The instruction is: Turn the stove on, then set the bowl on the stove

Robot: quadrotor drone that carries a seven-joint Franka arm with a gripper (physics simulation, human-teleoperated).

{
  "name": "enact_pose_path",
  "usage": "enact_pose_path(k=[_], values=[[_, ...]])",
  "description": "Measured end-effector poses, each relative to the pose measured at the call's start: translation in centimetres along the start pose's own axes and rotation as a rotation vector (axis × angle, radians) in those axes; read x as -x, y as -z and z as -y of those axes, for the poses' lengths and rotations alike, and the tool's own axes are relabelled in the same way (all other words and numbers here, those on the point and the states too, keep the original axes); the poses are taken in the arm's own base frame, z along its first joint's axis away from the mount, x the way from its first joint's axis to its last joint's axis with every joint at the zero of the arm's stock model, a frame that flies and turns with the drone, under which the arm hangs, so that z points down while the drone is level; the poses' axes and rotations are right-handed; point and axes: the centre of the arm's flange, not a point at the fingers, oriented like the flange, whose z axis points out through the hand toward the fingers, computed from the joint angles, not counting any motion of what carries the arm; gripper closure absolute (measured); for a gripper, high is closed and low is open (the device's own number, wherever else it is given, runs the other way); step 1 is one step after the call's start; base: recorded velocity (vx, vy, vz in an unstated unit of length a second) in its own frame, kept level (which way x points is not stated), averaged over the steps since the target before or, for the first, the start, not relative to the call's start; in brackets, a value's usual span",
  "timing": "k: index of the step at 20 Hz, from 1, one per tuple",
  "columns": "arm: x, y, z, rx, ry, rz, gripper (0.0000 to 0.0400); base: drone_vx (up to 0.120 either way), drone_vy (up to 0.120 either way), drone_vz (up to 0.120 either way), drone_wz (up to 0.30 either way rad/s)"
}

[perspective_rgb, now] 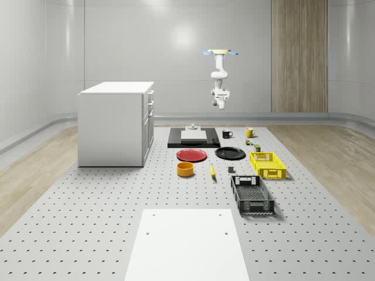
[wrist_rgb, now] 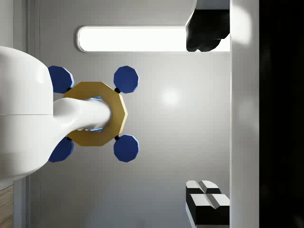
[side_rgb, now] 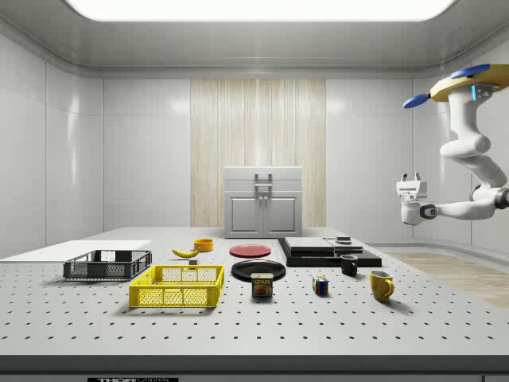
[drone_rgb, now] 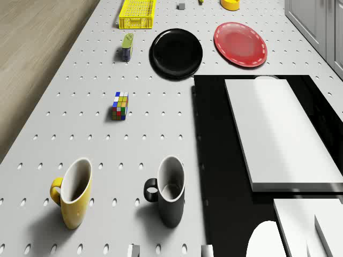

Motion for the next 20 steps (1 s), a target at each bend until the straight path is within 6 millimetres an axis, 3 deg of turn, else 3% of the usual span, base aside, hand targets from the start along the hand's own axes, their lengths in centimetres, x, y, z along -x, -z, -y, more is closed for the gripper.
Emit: enact_pose_path(k=[4,10,20], values=[[0.2,3.0,-0.3,-0.002,0.0,-0.002,0.0,0.01,-0.03,0.0,0.0],[0.1,6.6,-0.1,-0.006,0.0,-0.006,0.0,0.12,-0.12,0.0,0.0],[0.0,9.0,0.0,-0.011,0.0,-0.011,0.0,0.12,-0.12,0.0,0.0]])
